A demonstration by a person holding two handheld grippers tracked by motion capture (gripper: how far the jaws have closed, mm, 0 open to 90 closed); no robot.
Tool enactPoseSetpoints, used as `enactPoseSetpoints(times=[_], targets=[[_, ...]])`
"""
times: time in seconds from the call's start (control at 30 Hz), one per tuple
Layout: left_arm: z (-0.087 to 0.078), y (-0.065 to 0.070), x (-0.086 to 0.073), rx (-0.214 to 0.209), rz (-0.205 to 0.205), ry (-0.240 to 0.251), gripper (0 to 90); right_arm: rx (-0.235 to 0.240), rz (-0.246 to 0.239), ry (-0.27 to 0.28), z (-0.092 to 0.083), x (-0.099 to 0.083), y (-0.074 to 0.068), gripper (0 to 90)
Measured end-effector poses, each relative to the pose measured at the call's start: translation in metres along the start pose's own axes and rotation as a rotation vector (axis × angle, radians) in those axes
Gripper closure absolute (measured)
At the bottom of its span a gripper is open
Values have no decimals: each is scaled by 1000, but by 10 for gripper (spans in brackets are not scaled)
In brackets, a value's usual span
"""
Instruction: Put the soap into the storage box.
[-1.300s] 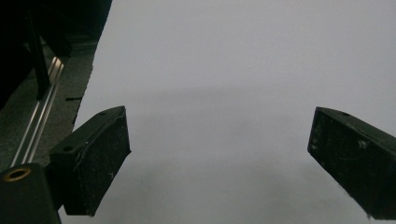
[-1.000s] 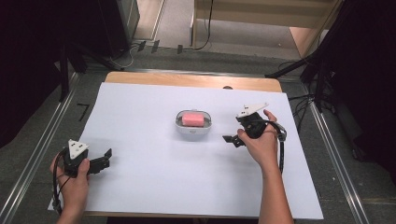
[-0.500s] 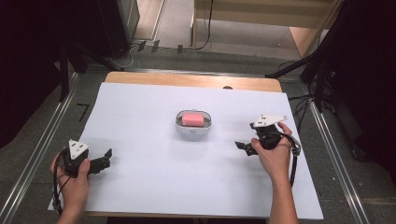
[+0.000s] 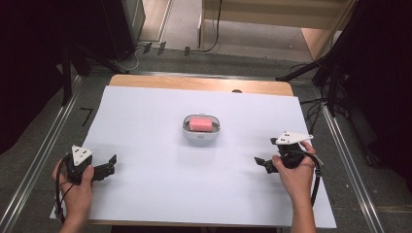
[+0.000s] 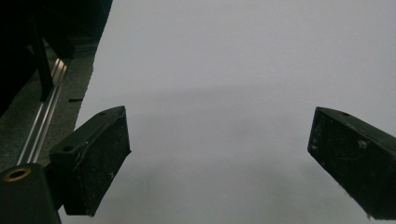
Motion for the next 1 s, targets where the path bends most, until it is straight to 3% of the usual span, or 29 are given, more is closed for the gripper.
enactPoseSetpoints(times=[0.77,1.0], targets=[[0,1,0,8,8,1,61,-73,130,83,-56,-68,12,28],[0,1,0,9,12,0,61,-93,157,104,-68,-81,13,28]])
Point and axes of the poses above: each handheld gripper's, and its own axes: z roughly forward along the jaws, x roughly out of its top, y roughly to its right, the point moved 8 cm from there along z, roughly forward along the jaws, and after that the axes turned 7 degrees about z, right-handed, at the moved point
